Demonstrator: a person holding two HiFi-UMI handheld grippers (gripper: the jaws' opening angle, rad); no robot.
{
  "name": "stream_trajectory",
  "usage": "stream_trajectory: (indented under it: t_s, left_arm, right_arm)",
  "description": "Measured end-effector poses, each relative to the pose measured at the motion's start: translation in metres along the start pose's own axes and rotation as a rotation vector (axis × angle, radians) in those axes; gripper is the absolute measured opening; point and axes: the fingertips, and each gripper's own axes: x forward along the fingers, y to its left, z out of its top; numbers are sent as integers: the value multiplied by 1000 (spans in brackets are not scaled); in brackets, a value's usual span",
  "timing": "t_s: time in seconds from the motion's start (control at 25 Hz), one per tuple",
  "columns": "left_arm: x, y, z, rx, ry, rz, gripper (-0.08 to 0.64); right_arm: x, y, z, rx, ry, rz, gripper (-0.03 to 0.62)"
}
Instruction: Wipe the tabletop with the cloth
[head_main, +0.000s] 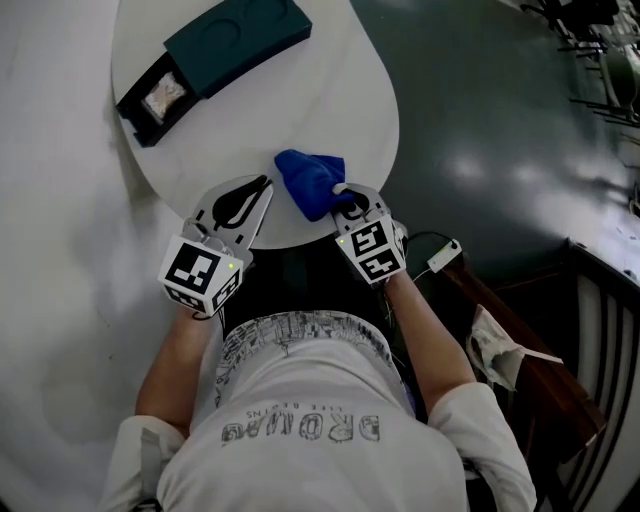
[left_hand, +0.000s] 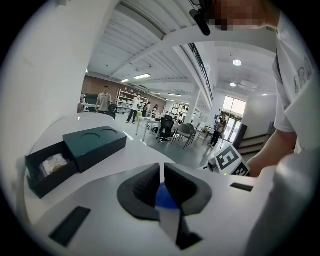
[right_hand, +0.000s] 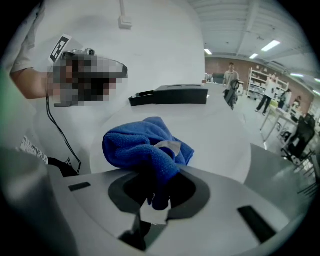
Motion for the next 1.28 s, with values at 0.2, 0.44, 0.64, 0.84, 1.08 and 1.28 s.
stream_trajectory:
  t_s: [0.2, 0.44, 0.64, 0.84, 1.08, 1.28]
  left_arm:
    - [27, -21, 10, 41, 17, -74, 46]
    - [40, -34, 21, 64, 23, -99, 46]
    - [39, -28, 23, 66, 29, -90, 46]
    - [36, -24, 29, 69, 21, -81, 46]
    - [28, -13, 45, 81, -10, -60, 46]
    - [14, -1, 58, 94, -36, -39, 45]
  right_arm:
    - [-22, -31, -22, 80, -3, -79, 77]
    - [-34, -46, -35, 130, -3, -109, 77]
    - [-33, -46, -35, 148, -1, -104, 77]
    - [-37, -47, -27, 159, -25, -100, 77]
    - [-55, -57, 16, 143, -116, -138, 75]
    - [-62, -61, 52, 123, -172, -156, 75]
